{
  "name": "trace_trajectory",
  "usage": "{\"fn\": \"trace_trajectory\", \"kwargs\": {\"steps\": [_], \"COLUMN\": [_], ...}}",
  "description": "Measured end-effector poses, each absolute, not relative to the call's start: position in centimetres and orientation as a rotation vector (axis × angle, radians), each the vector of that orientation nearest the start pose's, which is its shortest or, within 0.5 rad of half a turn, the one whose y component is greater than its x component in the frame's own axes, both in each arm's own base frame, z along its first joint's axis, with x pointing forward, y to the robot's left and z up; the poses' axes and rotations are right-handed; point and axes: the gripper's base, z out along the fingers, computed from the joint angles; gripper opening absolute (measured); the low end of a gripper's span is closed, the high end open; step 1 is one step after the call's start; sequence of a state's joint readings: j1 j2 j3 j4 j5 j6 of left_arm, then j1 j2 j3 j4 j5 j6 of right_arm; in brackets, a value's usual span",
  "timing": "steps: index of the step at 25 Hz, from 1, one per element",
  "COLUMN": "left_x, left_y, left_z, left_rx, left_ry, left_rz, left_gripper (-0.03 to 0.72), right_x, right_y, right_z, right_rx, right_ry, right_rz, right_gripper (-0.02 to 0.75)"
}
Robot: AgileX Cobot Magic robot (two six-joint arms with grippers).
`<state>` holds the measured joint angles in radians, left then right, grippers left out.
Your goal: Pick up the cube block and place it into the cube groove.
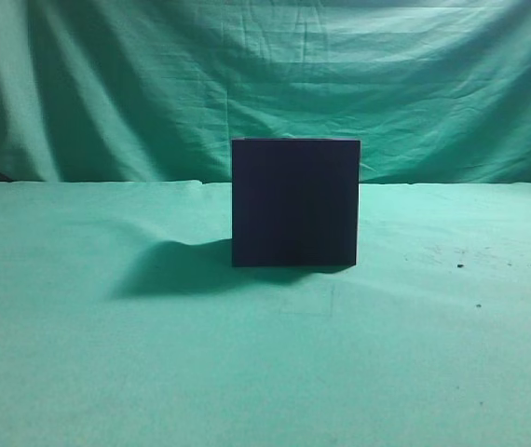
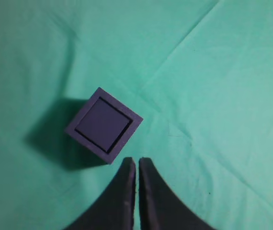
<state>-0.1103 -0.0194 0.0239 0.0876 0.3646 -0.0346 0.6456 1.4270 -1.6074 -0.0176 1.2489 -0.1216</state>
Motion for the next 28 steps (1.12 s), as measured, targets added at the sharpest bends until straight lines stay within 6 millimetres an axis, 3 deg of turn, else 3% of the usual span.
{"fn": "trace_trajectory", "kwargs": {"steps": [3, 10, 17, 23, 28], "left_x": [5.2, 5.2, 5.2, 5.2, 5.2], "left_y": [-0.3, -0.3, -0.3, -0.3, -0.3], "left_z": [17.3, 17.3, 17.3, 17.3, 17.3], "left_rx": [0.124, 0.124, 0.124, 0.124, 0.124], "left_ry": [1.847, 1.847, 1.847, 1.847, 1.847], "left_rz": [-0.015, -0.015, -0.015, -0.015, -0.015], "left_gripper": [0.0, 0.0, 0.0, 0.0, 0.0], "right_x": [19.8, 12.4, 5.3, 2.0, 1.6], "right_y": [14.7, 9.2, 4.0, 1.7, 1.5], "right_z": [42.4, 40.8, 39.2, 38.7, 38.0], "right_rx": [-0.893, -0.668, -0.501, -0.47, -0.603], "right_ry": [2.383, 2.429, 2.21, 2.1, 2.051], "right_rz": [0.206, 0.302, 0.46, 0.533, 0.457], "right_gripper": [0.0, 0.0, 0.0, 0.0, 0.0]}}
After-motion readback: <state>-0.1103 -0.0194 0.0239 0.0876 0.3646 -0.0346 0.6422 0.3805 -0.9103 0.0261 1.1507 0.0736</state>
